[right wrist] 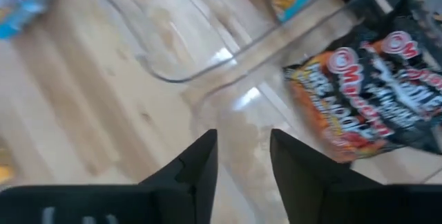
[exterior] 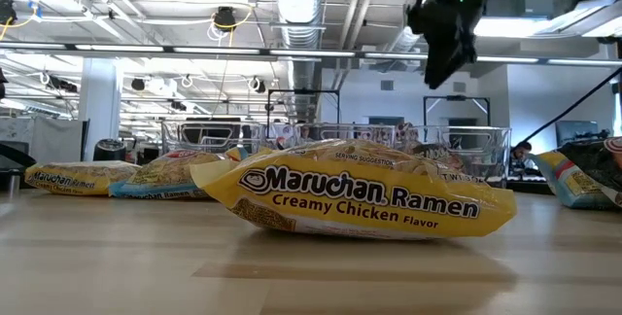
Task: Sort Maruchan noodles
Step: Put the blue noodle pack into the center transparent bin
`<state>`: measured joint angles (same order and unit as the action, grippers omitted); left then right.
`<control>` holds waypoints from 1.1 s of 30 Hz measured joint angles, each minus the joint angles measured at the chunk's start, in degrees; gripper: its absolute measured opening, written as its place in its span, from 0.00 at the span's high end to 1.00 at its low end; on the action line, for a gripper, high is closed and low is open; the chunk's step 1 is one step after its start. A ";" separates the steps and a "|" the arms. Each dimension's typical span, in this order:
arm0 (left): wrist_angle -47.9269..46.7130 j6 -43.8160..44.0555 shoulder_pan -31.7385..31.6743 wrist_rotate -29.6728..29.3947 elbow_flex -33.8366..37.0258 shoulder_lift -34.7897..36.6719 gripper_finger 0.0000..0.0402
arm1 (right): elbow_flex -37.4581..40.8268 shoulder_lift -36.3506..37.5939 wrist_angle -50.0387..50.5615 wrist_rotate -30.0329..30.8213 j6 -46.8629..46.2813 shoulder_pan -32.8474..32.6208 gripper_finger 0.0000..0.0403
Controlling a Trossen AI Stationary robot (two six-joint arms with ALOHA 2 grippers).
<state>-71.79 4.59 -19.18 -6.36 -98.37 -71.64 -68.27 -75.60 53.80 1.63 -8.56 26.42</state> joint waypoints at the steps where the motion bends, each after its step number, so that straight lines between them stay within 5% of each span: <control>1: 0.00 -0.51 0.02 0.66 0.00 0.00 0.79 | 0.00 0.64 0.00 0.00 -1.78 -1.04 0.58; 9: -1.09 -2.79 0.00 9.22 -0.02 -0.52 0.78 | 0.00 3.06 -0.02 -0.22 -10.93 -9.56 0.45; 19: -11.09 -3.88 0.93 12.54 -0.02 -5.62 0.66 | 0.09 1.26 -0.48 -3.03 -21.44 -20.46 0.43; 33: -10.13 2.75 14.49 13.39 7.92 -3.94 0.65 | 0.31 1.26 -3.20 -2.71 -32.28 -33.50 0.43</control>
<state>-81.91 7.33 -4.69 7.03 -90.45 -75.58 -67.96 -74.35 50.60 -1.08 -40.84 -7.08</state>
